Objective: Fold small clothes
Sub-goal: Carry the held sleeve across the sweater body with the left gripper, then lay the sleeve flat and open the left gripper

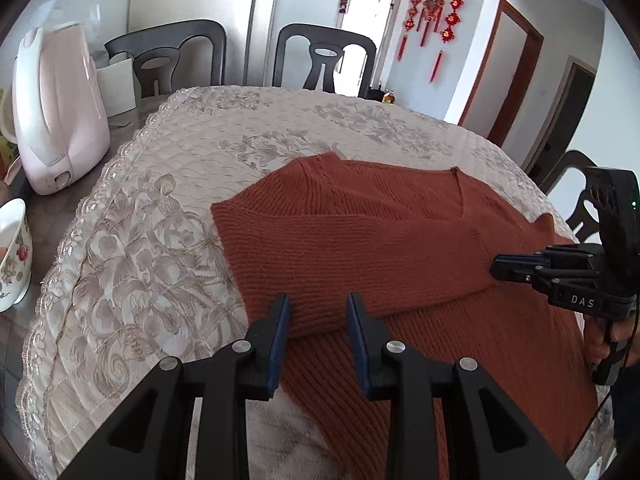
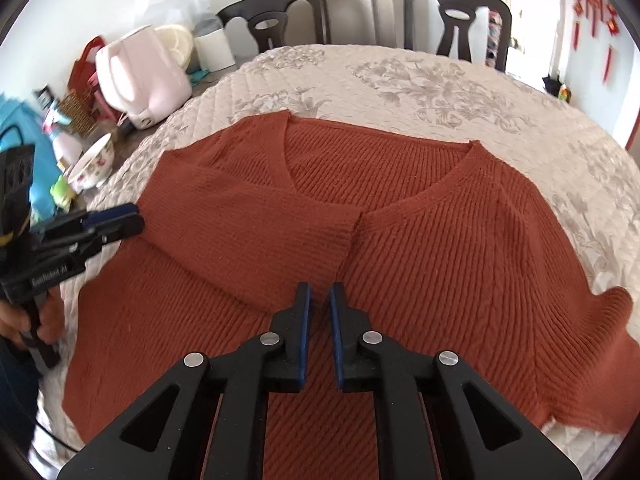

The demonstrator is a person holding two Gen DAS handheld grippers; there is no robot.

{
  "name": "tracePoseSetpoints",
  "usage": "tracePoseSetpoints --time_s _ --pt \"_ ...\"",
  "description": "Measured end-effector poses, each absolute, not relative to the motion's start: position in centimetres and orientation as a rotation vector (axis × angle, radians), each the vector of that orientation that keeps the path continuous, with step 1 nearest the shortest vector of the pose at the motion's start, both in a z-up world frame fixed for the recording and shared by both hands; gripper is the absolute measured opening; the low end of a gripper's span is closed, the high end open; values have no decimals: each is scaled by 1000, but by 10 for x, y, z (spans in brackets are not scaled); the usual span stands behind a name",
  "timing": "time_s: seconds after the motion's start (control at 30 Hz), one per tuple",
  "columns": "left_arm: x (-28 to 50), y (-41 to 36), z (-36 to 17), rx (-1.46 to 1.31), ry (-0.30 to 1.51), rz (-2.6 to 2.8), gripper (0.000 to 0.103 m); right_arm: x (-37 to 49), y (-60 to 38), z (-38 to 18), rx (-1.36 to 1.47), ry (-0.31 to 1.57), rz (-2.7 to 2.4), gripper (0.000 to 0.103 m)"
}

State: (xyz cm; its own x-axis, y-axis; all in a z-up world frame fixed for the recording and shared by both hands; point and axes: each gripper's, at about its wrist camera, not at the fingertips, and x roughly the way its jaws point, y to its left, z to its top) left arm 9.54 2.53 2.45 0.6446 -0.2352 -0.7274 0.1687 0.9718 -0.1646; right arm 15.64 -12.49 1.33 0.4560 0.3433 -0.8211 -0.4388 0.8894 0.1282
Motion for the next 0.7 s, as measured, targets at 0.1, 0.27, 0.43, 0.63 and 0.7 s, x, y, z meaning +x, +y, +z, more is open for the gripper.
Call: tracePoseSetpoints --time_s 0.1,0.27,0.43,0.63,0.7 --pt "94 20 19 -36 836 -218 32 148 -129 9 -123 964 494 11" --pt "86 15 24 -11 848 -187 32 139 -140 12 -86 974 478 11" --pt "61 19 33 -54 824 -188 32 113 -159 23 -70 940 467 11" --pt "30 21 38 -125 800 -174 32 81 -182 35 -45 897 439 23" --pt "23 17 38 -123 799 -166 32 71 -189 37 -32 885 429 34"
